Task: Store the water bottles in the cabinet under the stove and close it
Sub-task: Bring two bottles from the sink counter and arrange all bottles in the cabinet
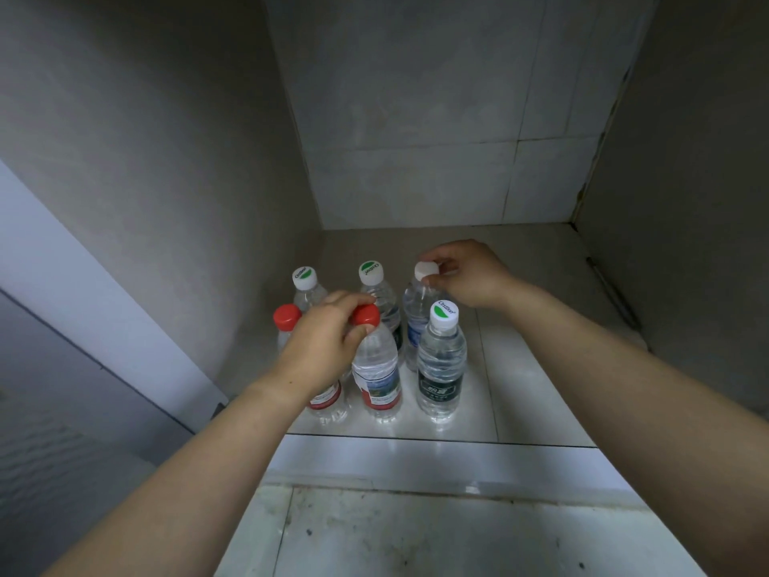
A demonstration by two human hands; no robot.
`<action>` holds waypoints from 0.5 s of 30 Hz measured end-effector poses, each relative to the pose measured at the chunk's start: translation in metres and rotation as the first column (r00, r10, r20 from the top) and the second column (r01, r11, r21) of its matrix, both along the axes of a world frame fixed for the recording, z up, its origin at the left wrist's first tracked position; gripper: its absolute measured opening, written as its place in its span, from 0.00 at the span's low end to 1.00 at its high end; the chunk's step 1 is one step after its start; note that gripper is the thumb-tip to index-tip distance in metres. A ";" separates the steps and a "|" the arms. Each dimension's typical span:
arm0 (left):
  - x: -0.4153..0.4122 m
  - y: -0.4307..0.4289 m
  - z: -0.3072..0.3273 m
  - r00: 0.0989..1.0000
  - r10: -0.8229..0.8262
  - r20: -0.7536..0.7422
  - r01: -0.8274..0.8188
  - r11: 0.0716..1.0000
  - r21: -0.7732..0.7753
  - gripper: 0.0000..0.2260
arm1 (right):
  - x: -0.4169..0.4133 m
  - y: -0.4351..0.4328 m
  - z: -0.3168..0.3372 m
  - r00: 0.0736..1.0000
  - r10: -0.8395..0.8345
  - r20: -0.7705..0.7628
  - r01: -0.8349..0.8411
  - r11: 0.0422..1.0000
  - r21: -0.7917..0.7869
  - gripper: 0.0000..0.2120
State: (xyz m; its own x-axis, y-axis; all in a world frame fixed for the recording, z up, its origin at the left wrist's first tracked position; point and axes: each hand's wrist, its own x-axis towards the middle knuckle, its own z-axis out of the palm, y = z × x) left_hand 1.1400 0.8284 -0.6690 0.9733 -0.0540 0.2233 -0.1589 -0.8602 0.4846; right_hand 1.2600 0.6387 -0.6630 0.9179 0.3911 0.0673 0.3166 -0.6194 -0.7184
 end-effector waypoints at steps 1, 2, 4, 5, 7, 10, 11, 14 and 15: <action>0.000 0.000 0.000 1.000 0.001 -0.002 -0.001 1.000 0.004 0.16 | 0.000 0.000 -0.001 1.000 -0.010 -0.004 0.010 1.000 0.004 0.14; 0.000 0.000 -0.001 1.000 0.001 -0.003 -0.001 1.000 0.006 0.16 | 0.000 -0.001 -0.001 1.000 -0.018 0.000 0.018 1.000 0.001 0.14; 0.000 -0.001 -0.001 1.000 0.005 -0.001 -0.005 1.000 0.009 0.16 | 0.000 -0.002 -0.002 0.999 -0.038 0.021 0.038 0.999 -0.013 0.13; 0.000 -0.001 -0.001 1.000 0.008 -0.001 -0.008 1.000 0.009 0.16 | 0.000 -0.003 -0.002 0.998 -0.048 0.034 0.049 0.999 -0.020 0.13; -0.001 -0.001 -0.002 1.000 0.011 -0.002 -0.011 1.000 0.012 0.16 | 0.000 -0.004 -0.002 0.998 -0.054 0.045 0.056 0.998 -0.025 0.12; -0.001 0.000 -0.001 1.000 0.008 -0.005 -0.007 0.999 0.035 0.16 | 0.000 -0.003 -0.001 0.998 -0.043 0.048 0.045 0.998 -0.039 0.13; -0.002 0.000 -0.001 1.000 0.007 -0.012 -0.006 0.999 0.048 0.17 | 0.000 -0.003 0.000 0.998 -0.048 0.047 0.051 0.998 -0.047 0.13; -0.004 0.002 0.000 1.000 0.011 -0.019 -0.009 0.996 0.091 0.17 | -0.004 -0.004 0.007 0.996 -0.074 0.052 0.077 0.996 -0.055 0.19; -0.005 0.003 0.001 1.000 0.013 -0.011 -0.012 0.994 0.107 0.17 | -0.007 -0.005 0.011 0.995 -0.068 0.070 0.072 0.995 -0.062 0.21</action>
